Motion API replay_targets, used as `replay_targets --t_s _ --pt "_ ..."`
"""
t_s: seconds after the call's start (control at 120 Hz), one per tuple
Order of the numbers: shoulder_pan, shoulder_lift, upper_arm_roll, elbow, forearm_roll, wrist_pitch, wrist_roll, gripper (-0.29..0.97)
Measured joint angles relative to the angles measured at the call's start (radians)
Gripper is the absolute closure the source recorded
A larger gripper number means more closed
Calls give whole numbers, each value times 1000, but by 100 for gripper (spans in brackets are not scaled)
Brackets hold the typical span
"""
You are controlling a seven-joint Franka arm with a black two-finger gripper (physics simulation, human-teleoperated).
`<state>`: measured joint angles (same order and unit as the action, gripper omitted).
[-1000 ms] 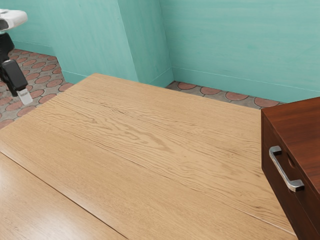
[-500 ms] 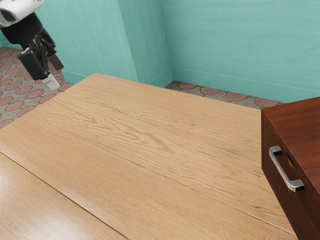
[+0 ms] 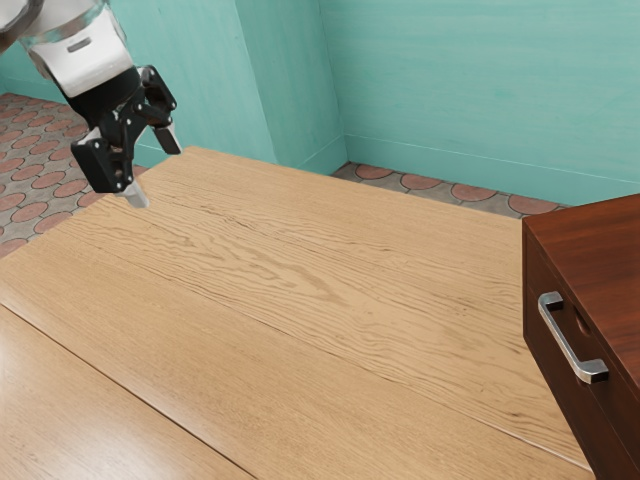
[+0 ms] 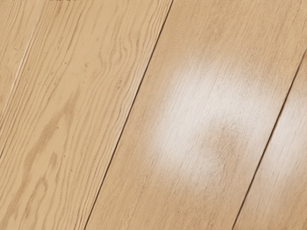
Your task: Pull the drawer handle with one arm to open the drawer
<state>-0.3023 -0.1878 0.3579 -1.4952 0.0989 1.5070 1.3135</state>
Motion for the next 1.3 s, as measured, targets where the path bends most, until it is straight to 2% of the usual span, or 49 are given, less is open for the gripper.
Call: replay_targets --t_s 0.125,0.367,0.567,0.733,1.3 --pt "-39 -25 -5 -127 22 98 53 0" --pt "-107 -26 -5 -283 52 275 136 0" --pt "-205 -24 -5 -329 64 380 187 0" --pt "-244 -9 -5 -358 66 444 218 0" --pt "-422 64 -5 -372 64 579 278 0"
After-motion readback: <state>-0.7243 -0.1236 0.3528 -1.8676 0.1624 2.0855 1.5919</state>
